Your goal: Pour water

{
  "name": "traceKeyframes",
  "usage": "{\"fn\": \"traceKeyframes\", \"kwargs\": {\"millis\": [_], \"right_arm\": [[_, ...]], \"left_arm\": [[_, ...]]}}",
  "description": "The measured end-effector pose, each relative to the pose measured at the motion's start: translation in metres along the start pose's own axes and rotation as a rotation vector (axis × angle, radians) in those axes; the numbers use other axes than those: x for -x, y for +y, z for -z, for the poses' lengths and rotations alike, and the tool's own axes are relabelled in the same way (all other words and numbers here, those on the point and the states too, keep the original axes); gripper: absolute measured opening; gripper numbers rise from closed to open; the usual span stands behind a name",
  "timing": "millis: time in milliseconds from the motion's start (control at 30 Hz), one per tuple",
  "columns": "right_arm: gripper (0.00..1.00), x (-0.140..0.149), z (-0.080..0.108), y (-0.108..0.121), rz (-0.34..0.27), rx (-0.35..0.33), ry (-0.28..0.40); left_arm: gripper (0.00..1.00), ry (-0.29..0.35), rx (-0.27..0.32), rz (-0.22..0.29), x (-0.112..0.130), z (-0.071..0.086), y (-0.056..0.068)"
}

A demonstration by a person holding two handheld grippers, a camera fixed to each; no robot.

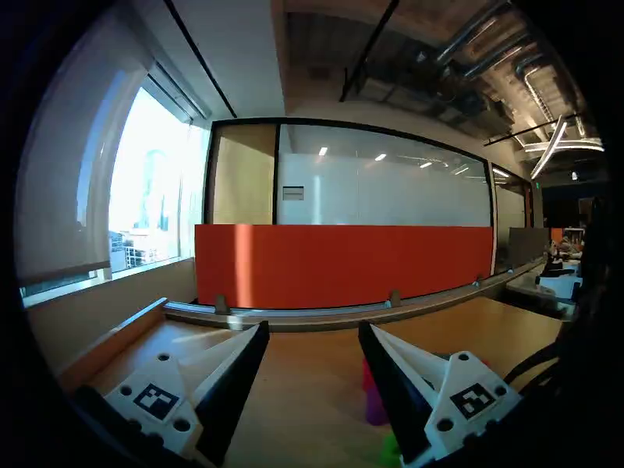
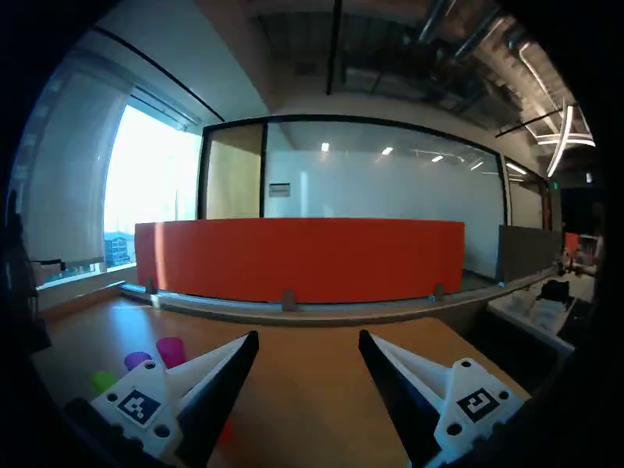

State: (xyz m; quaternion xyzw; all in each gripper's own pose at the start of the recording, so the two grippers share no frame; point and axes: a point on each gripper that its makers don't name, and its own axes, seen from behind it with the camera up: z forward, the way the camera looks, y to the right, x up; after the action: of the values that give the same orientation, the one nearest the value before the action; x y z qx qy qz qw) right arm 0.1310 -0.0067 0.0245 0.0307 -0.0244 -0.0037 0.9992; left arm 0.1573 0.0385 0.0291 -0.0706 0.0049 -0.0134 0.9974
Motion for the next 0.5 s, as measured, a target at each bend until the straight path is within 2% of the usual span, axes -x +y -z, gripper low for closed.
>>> {"fn": "traceKeyframes", "kwargs": {"millis": [167, 300, 500], "right_arm": [[0.99, -0.012, 0.000, 0.001, 0.007, -0.001, 0.010], [0.99, -0.014, 0.001, 0.002, 0.012, -0.001, 0.017], [1.00, -0.018, 0.000, 0.000, 0.020, -0.013, 0.023]], "left_arm": [[0.84, 0.007, 0.003, 0.016, -0.014, -0.002, 0.000], [0.84, 0.007, 0.003, 0.023, -0.016, -0.002, 0.001], [0.84, 0.013, 0.035, 0.022, -0.020, -0.002, 0.011]]}}
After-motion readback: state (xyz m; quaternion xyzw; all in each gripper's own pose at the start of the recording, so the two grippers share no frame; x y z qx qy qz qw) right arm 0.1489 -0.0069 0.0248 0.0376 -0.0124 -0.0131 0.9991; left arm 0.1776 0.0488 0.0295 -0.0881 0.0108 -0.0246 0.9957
